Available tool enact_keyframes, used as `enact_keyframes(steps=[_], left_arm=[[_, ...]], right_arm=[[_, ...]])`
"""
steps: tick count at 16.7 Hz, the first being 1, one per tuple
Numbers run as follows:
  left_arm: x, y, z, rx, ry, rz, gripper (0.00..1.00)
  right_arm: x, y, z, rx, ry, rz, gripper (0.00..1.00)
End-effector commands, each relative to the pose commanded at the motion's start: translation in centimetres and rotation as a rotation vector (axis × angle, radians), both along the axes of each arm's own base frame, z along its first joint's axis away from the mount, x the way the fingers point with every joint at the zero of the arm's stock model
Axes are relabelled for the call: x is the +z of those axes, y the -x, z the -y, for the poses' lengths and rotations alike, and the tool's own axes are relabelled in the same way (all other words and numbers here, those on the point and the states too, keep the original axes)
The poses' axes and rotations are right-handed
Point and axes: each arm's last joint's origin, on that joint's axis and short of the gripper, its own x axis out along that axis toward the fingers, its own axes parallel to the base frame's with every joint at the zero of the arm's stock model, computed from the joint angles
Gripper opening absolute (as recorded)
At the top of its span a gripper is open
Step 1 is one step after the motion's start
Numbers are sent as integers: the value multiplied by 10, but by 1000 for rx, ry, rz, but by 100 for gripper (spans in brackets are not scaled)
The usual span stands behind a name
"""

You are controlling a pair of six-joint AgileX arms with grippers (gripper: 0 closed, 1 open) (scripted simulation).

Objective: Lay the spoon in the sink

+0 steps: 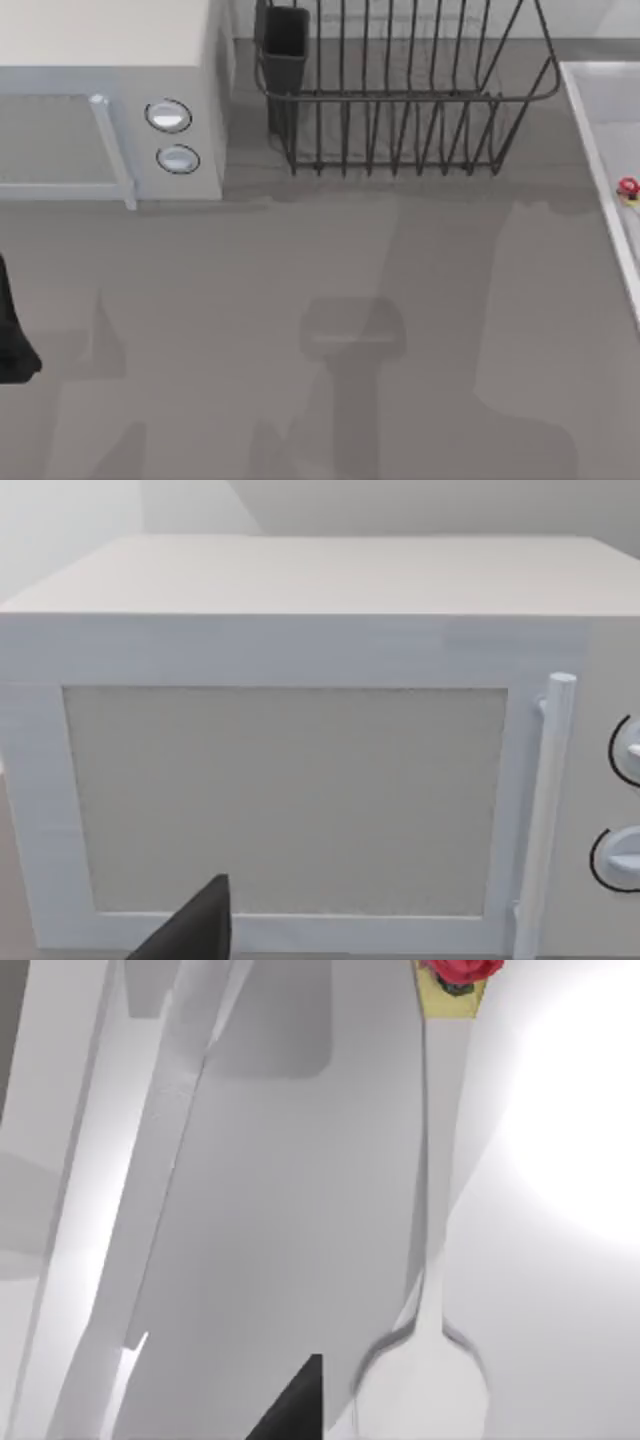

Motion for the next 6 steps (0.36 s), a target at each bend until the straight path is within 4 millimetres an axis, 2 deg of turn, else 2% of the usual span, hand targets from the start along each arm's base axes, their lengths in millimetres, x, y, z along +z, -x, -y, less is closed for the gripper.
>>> enact_keyframes(steps=[6], left_arm=[[0,0,0,0,0,0,100]], right_arm=[[0,0,0,0,0,0,100]])
